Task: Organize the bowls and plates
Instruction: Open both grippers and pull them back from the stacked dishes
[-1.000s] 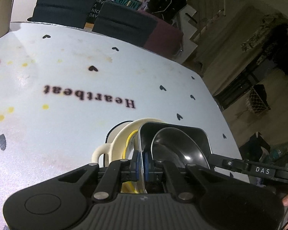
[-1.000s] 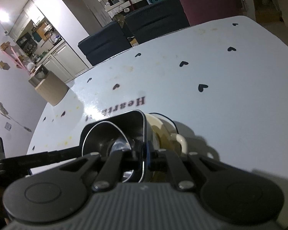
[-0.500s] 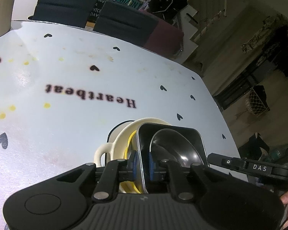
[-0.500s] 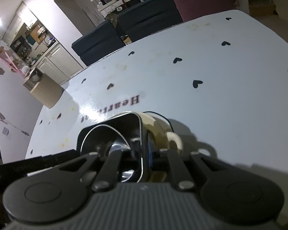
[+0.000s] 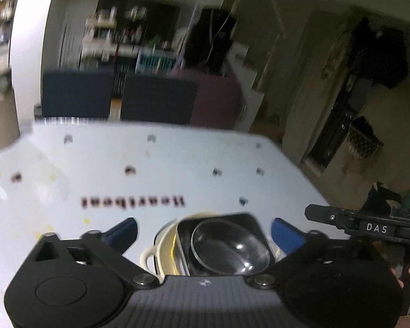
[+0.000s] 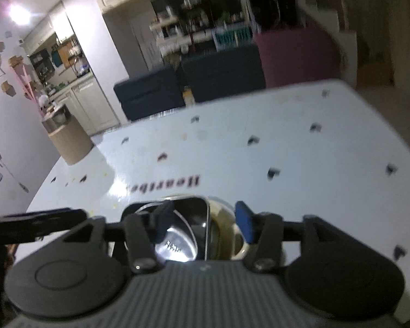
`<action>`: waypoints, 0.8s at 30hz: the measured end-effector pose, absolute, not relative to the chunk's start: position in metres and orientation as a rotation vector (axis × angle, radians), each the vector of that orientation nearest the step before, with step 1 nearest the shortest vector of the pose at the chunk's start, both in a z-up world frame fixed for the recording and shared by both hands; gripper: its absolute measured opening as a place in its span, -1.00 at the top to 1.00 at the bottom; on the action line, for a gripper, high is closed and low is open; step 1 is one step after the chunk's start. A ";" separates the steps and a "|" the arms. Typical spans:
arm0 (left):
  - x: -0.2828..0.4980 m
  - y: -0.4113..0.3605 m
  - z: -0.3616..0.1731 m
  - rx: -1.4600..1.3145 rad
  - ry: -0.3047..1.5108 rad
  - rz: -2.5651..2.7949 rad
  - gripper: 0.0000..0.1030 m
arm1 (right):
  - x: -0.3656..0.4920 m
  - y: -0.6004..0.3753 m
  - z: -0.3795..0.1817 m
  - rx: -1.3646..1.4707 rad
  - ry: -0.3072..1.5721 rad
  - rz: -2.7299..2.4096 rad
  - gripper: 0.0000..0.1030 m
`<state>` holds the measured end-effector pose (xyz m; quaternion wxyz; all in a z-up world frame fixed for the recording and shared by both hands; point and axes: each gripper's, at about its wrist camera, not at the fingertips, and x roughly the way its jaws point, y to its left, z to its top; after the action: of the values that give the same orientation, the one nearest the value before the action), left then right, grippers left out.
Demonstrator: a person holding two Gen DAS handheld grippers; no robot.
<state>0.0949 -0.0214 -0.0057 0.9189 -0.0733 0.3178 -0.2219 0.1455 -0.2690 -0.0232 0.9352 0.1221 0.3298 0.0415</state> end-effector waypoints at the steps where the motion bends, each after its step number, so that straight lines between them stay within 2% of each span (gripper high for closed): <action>1: 0.087 -0.020 -0.002 -0.148 0.633 -0.451 -1.00 | 0.139 -0.269 -0.019 0.238 0.650 0.081 -0.31; 6: 0.062 -0.011 0.007 -0.194 0.619 -0.415 -1.00 | 0.100 -0.264 0.001 0.158 0.536 0.043 -0.78; 9: 0.044 -0.011 0.012 -0.158 0.583 -0.381 -1.00 | 0.075 -0.260 0.007 0.132 0.480 0.028 -0.99; 15: 0.010 -0.011 0.002 -0.093 0.543 -0.326 -1.00 | 0.035 -0.255 0.004 0.094 0.420 -0.003 -0.99; 24: -0.014 -0.008 -0.016 -0.042 0.560 -0.281 -1.00 | 0.013 -0.252 -0.016 0.085 0.469 -0.008 -0.99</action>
<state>-0.0140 -0.0076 -0.0164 0.9510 -0.0208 0.2756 -0.1382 0.0134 -0.2517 -0.0163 0.9717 0.0422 0.2323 -0.0041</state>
